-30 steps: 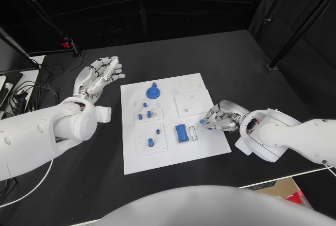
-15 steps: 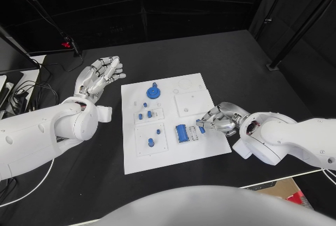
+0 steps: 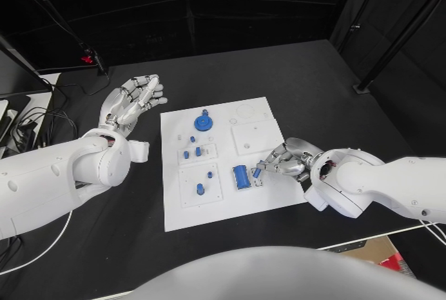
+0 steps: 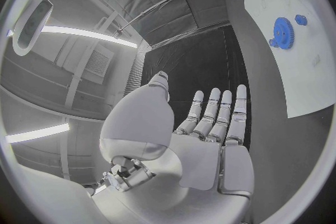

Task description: Assemble the parts on the task board

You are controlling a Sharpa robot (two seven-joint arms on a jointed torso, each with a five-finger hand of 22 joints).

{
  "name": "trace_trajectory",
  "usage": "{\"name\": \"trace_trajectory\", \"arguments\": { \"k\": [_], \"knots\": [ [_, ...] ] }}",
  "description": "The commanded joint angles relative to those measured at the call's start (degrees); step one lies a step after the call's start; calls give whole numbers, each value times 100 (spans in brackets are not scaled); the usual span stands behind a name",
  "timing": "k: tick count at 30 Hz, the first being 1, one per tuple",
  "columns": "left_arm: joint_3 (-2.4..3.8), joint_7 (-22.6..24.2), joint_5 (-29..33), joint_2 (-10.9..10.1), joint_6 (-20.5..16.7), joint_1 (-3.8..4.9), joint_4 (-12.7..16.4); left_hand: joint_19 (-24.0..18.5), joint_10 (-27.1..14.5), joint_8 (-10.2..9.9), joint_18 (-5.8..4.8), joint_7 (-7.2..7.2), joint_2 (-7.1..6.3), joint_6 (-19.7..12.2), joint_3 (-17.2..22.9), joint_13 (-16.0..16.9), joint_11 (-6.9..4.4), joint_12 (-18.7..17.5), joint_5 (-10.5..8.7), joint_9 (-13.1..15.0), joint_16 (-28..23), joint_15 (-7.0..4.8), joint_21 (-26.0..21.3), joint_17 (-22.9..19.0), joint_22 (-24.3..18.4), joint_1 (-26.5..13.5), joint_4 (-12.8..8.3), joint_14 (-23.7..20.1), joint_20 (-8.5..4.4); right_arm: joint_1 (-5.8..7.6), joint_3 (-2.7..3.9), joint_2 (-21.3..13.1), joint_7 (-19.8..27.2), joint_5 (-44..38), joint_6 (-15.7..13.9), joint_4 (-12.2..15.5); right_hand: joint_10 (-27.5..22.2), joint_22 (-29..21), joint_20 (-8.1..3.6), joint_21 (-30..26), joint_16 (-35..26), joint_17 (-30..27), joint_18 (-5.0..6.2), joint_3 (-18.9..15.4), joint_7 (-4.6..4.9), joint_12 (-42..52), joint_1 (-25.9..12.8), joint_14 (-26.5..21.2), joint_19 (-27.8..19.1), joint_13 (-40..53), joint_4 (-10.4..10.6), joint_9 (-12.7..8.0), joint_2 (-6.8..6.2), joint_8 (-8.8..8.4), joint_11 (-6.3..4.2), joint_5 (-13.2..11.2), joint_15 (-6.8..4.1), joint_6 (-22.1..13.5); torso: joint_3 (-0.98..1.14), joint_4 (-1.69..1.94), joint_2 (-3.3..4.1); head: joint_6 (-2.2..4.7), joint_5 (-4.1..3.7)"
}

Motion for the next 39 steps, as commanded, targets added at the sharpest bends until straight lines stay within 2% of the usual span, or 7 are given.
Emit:
{"name": "trace_trajectory", "arguments": {
  "k": [1,7,13,18,23,30,39],
  "knots": [
    [5,317,-1,11,62,9,4,-2,-44,31,-105,913,62,-49,-34,-5,-13,21,28,-5,9,7,12,-5,-9,12,-4,-36,7,6,1,71,-446,-757,250,-49,585,1509,-56,19,14,1508,-42,-28,11,19,47,608,597,1506,-5,-8,22,-40,-40,14,-44,43,12,10,8,0,-7],
    [5,314,-1,7,54,9,3,-2,-44,31,-105,913,62,-49,-34,-5,-13,21,28,-5,9,7,12,-5,-9,12,-4,-36,7,5,1,173,-550,-1150,380,-124,585,1509,-65,19,14,1508,-42,-50,6,19,155,608,597,1506,-44,-20,39,-87,-46,-2,-51,68,5,-9,5,0,15],
    [5,309,-1,16,61,9,-1,-2,-44,31,-105,913,62,-49,-34,-5,-13,21,28,-5,9,7,12,-5,-9,12,-4,-36,7,4,0,233,-573,-1273,422,-169,585,1509,-69,19,14,1508,-42,-57,-2,19,231,608,597,1506,-72,-24,58,-112,-52,-28,-53,100,9,3,3,0,9],
    [5,304,-1,14,56,9,-5,-2,-44,31,-105,913,62,-49,-34,-5,-13,21,28,-5,9,7,12,-5,-9,12,-4,-36,7,4,0,230,-539,-1264,388,-172,585,1509,-71,19,14,1508,-42,-62,-12,19,272,608,597,1506,-82,-24,76,-124,-61,-27,-53,138,7,-6,1,0,14],
    [5,297,-1,18,57,9,-11,-2,-44,31,-105,913,62,-49,-34,-5,-13,21,28,-5,9,7,12,-5,-9,12,-4,-36,7,3,0,213,-424,-1021,275,-164,585,1509,-76,19,14,1508,-42,-63,-32,19,344,608,597,1506,-96,-24,116,-153,-78,15,-61,204,7,-2,3,0,5],
    [5,291,-1,28,63,8,-22,-3,-45,37,-105,913,71,-50,-42,-10,-13,31,33,-9,19,7,12,-16,-11,16,-4,-36,7,3,0,186,-124,-515,-32,-151,585,1509,-99,19,14,1508,-42,-41,-82,19,584,608,597,1506,-187,-21,181,-235,-121,99,-88,365,6,-4,1,0,-3],
    [5,285,-1,27,59,8,-27,-3,-45,37,-105,913,71,-50,-42,-10,-13,31,33,-9,19,7,12,-16,-11,16,-4,-36,7,3,0,131,199,360,-206,-143,585,1509,-112,19,14,1508,-42,-26,-103,19,768,608,597,1506,-298,-15,180,-299,-143,124,-100,452,4,-4,0,0,8]
  ]
}}
